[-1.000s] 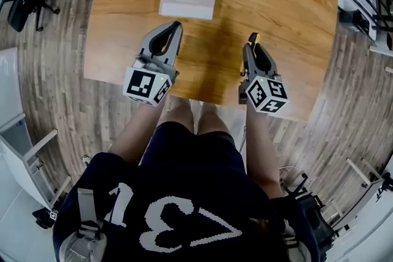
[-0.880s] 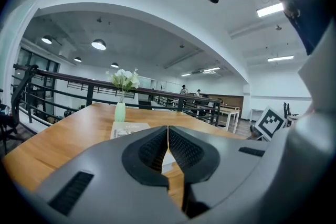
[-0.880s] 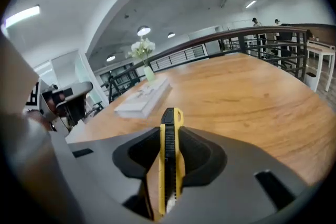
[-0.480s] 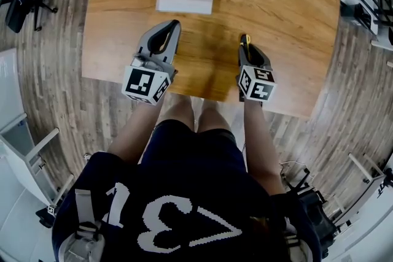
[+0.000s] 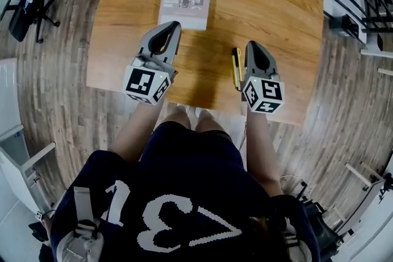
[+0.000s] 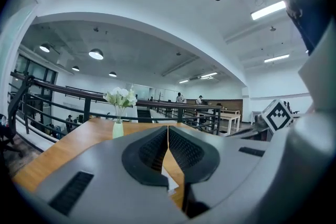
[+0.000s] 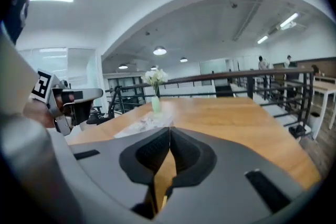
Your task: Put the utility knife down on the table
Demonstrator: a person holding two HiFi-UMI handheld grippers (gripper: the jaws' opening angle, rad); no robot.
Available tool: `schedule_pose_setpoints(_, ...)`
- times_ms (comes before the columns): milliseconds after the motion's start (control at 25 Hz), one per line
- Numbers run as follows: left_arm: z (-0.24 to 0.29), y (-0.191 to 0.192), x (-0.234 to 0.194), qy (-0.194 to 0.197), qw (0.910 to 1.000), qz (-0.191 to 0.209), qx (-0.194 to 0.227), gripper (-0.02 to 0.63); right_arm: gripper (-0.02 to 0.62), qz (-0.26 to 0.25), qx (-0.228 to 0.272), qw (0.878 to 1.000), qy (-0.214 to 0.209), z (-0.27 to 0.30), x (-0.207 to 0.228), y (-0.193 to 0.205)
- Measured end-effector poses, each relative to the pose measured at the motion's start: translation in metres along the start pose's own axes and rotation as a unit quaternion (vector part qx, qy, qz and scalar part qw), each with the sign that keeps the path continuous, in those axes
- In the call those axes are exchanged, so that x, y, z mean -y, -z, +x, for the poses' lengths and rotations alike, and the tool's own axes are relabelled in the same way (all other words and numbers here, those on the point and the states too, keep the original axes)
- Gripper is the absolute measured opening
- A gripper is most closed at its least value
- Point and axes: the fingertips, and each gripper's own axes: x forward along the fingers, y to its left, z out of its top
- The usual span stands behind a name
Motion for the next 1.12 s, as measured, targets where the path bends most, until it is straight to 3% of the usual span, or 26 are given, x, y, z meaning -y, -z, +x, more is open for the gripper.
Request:
schedule_pose_setpoints(240, 0.002, -0.058, 0.004, 0.005, 0.9986, 0.020, 0.048, 0.018, 0.024, -0.054, 0.118, 0.992, -0.006, -0.030, -0.012, -0.107)
schedule_pose_setpoints(480, -0.001, -0.102, 0.006, 0.006, 0.9954, 0.044, 0.085, 0.018, 0.023, -0.046, 0.195, 0.980, -0.014, -0.054, -0.019, -0.167)
schedule_pose_setpoints(720, -0.007, -0.134, 0.009, 0.005, 0.9921, 0.062, 0.109, 0.018, 0.023, -0.033, 0.245, 0.969, -0.017, -0.073, -0.021, -0.208)
schedule_pose_setpoints(1120, -0.012, -0.143, 0.016, 0.004, 0.9905, 0.066, 0.120, 0.018, 0.023, -0.024, 0.267, 0.963, -0.021, -0.089, -0.023, -0.225)
